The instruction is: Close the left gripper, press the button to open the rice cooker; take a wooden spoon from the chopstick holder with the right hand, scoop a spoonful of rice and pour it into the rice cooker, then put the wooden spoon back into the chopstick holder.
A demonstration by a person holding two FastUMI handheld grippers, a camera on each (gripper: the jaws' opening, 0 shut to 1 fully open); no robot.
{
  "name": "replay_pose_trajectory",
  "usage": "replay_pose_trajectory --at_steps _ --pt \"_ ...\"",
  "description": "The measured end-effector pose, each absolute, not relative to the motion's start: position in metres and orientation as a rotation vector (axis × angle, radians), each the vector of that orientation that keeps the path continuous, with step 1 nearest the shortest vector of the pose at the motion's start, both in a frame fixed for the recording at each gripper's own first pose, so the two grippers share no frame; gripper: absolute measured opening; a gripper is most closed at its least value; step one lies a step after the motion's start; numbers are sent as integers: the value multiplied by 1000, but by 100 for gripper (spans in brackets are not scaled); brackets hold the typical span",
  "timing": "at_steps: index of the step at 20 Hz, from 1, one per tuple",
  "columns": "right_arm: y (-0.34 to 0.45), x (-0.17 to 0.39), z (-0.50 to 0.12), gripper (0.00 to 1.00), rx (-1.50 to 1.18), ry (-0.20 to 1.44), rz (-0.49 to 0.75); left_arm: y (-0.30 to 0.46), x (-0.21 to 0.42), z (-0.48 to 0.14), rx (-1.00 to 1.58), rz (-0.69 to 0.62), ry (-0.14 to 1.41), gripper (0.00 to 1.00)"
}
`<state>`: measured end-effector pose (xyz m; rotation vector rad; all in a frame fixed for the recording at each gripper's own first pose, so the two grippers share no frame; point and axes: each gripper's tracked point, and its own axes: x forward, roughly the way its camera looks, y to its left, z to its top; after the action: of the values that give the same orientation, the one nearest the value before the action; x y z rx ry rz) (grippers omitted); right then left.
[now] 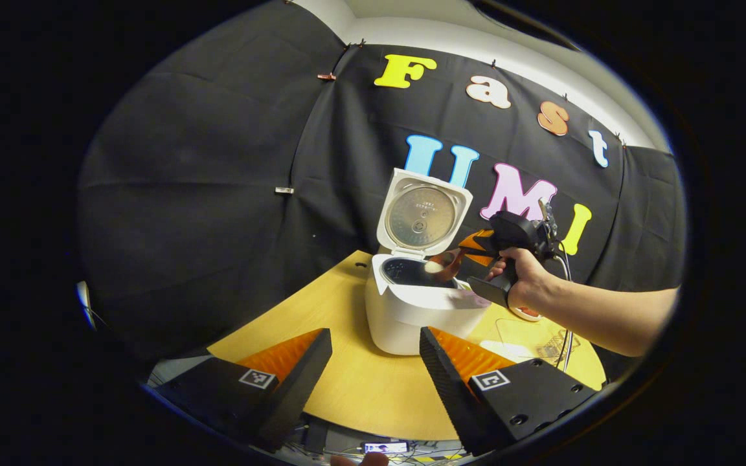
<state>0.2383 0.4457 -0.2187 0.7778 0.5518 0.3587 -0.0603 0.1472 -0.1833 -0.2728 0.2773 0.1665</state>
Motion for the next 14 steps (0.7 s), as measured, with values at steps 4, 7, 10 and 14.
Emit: replay_pose_trajectory --at_steps 4,7,10,14 --pt "464 249 -235 12 575 544 355 167 -58 -185 -258 198 279 95" --pt "478 255 -235 12 469 539 376 173 -56 -188 -282 217 278 94" --pt "485 254 -233 12 380 528 394 178 -58 -188 -276 225 274 95" --pt "495 254 -229 12 235 487 430 180 -58 -189 -269 232 271 94"
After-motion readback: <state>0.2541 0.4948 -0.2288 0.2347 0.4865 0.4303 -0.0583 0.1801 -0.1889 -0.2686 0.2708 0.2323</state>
